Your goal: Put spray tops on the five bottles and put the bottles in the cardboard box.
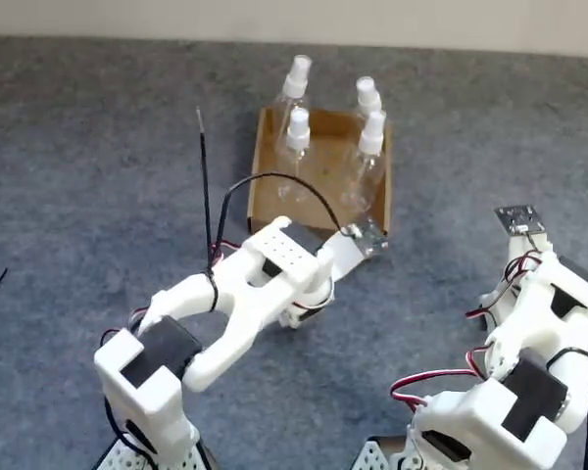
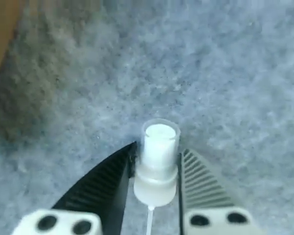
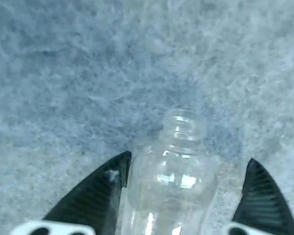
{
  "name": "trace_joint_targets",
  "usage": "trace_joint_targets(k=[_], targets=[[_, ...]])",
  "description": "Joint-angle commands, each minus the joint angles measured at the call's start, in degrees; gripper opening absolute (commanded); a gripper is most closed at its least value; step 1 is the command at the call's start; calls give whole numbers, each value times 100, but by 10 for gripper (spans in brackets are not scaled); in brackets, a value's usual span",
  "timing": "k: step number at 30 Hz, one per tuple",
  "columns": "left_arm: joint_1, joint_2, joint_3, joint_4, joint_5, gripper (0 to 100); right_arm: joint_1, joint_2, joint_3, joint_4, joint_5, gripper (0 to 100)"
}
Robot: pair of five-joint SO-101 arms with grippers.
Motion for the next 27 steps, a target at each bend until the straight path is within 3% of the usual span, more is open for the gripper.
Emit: trace_joint_targets(k=[1, 7, 14, 18, 22, 27], targets=[[-4, -866, -163, 255, -9, 5, 48, -92, -286, 66, 70, 300], [-303, -1692, -171, 677, -9, 5, 13, -57, -286, 66, 44, 283], [-875, -2097, -110, 686, -35, 5, -75, -84, -286, 66, 62, 53], [-980, -2132, -330, 844, -35, 5, -101, -207, -497, 75, 0, 3], [-980, -2132, -1086, 1336, -9, 5, -462, -980, -1015, 75, -1231, 3], [-998, -2132, -2615, 1943, 308, 5, -1903, -2598, -1165, 40, -2567, 3]])
